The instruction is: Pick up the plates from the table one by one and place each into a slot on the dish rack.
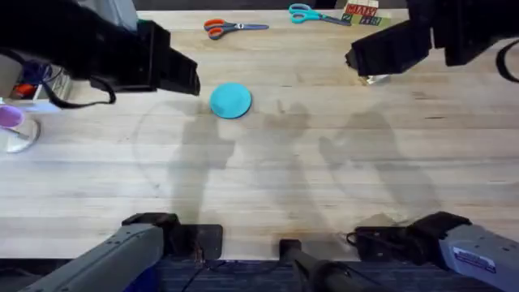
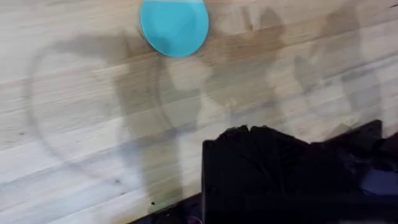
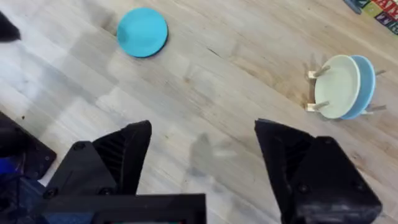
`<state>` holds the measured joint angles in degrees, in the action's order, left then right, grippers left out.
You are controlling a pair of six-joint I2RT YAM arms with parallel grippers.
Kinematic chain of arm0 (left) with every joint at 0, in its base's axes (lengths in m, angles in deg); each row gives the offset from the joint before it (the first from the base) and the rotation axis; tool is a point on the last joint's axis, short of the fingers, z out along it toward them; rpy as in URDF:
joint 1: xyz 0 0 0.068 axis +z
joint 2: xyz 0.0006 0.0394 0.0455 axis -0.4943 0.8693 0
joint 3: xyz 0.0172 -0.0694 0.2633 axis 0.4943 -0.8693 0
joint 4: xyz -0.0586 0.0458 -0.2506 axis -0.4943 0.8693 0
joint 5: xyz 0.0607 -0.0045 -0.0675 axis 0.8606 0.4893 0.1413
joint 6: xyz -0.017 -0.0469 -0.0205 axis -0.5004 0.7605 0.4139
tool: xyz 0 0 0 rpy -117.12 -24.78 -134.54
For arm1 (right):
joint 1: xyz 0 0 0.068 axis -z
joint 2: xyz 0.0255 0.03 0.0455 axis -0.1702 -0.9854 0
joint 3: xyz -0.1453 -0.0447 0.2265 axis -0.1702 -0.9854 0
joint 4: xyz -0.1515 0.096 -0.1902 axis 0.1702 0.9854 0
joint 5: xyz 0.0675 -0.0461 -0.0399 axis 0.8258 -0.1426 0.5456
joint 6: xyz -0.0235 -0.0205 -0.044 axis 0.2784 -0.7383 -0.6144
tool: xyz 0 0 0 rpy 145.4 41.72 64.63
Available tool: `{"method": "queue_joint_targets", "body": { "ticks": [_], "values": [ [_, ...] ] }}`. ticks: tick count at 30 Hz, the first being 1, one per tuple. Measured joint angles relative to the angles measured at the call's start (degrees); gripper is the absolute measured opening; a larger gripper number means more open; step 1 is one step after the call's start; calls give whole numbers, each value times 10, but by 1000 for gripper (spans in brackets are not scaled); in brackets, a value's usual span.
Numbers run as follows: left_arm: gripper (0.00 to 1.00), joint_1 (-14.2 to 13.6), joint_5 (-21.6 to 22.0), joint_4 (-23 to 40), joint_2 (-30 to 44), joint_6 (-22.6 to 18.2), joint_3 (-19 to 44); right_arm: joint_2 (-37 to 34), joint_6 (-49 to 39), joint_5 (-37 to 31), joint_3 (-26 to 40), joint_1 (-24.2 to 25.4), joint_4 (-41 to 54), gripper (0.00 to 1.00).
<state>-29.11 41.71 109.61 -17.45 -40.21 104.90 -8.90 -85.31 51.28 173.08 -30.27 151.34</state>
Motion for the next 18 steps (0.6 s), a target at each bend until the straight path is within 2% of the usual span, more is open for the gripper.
{"method": "queue_joint_targets", "body": {
  "ticks": [5,9,18],
  "values": [
    [43,36,-54,-31,0,-15,-63,0,0,0,0,0,0,995],
    [43,58,-73,-56,0,-20,-104,0,0,0,0,0,0,995],
    [41,92,-128,-94,14,-31,-143,0,0,0,0,0,0,996]
  ]
}}
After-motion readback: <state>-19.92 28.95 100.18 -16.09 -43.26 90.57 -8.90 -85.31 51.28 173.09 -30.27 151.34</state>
